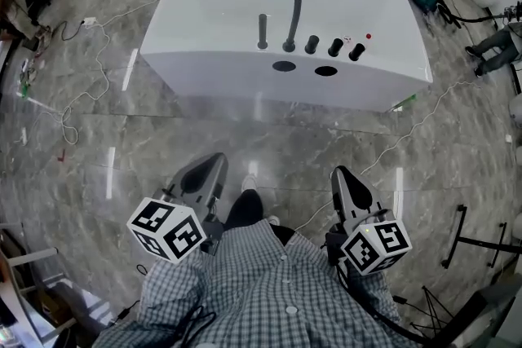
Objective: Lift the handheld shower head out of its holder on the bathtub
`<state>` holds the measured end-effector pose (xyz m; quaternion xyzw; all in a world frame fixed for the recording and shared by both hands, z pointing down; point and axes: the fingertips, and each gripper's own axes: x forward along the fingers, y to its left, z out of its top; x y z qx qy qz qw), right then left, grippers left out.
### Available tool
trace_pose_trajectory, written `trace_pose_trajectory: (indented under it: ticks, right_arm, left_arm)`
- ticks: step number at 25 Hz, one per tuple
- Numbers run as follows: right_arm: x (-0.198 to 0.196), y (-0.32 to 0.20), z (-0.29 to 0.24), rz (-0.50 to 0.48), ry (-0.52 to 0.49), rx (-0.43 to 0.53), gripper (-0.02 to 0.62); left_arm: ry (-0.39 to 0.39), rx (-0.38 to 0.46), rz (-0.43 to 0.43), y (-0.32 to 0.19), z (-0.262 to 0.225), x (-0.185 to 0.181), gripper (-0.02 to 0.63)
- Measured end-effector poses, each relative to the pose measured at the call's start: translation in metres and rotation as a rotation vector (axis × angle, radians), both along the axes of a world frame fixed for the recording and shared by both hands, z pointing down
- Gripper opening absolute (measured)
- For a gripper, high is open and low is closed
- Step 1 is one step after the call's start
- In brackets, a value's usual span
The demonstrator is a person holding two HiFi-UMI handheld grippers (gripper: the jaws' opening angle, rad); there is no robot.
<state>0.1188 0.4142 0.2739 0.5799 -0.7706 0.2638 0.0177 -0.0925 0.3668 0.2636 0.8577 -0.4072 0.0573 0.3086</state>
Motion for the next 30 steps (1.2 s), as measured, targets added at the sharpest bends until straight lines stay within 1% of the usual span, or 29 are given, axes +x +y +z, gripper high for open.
trace_pose_trajectory:
  ticks: [11, 16, 21, 30]
  right_arm:
    - [-0.043, -0.099, -0.002, -0.018, 0.026, -0.004, 0.018]
    - [-0.056, -0.134, -0.003, 0.003, 0.038, -0.014, 0.018]
    - [-0.065, -0.156, -0.004, 0.027, 0.051, -0.026, 0.018]
    - [-0.076, -0.175, 0.011, 0.027, 0.05, -0.06, 0.018]
  left_arm:
    - [0.013, -0.016, 0.018, -0.094, 0.004, -0.035, 0.009]
    - [0.02, -0.029, 0.043, -0.132, 0.01, -0.045, 0.009]
    - [0.021, -0.033, 0.075, -0.155, 0.011, -0.052, 0.009]
    - [0.019, -0.06, 0.048, -0.175, 0.026, -0.073, 0.009]
